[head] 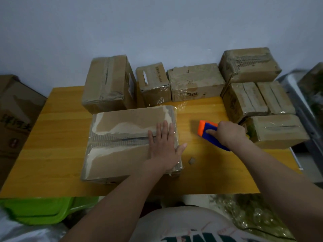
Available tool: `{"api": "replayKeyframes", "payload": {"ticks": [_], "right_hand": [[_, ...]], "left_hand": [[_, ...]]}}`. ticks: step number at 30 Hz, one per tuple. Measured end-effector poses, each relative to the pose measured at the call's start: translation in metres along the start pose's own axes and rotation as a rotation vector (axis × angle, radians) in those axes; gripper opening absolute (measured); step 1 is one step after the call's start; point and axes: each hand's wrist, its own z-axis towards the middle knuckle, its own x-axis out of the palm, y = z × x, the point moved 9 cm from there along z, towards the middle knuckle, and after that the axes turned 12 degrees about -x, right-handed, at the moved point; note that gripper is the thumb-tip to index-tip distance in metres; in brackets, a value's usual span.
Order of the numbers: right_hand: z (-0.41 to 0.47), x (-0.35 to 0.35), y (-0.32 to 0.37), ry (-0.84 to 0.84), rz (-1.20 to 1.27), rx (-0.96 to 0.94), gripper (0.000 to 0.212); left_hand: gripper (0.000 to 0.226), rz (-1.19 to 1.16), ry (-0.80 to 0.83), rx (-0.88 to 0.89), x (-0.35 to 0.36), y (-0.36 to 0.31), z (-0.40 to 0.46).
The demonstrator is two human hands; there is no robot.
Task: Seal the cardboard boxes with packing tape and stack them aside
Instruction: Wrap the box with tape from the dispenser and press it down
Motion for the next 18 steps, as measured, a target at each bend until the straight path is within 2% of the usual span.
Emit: {"api": "replayKeyframes", "payload": {"ticks": [2, 5, 9, 13, 16, 18], "right_hand": [[0.001, 0.009, -0.008, -0.053, 0.105, 0.048, 0.054], [0.003, 0.042, -0.005, 0.022, 0.242, 0.007, 0.045], [-0.001, 0.079, 0.001, 0.088, 0.346, 0.045, 0.046], [0.0, 0.092, 0.007, 0.073, 0.37, 0.045, 0.046], [0.001, 0.078, 0.002, -0.025, 0.434, 0.106, 0.039], [-0.004, 0.049, 0.005, -0.244, 0.491, 0.103, 0.029]], "left_hand": [[0.075, -0.047, 0.02, 0.033, 0.0, 0.002, -0.001], [0.072, -0.116, 0.009, 0.117, -0.004, 0.01, -0.005], [0.07, -0.042, -0.019, 0.237, -0.007, 0.012, -0.022], [0.071, 0.033, 0.004, 0.256, -0.002, 0.014, -0.028], [0.068, 0.078, 0.038, 0.221, 0.002, 0.021, -0.021], [0.065, 0.067, 0.045, 0.222, 0.003, 0.023, -0.019]]}}
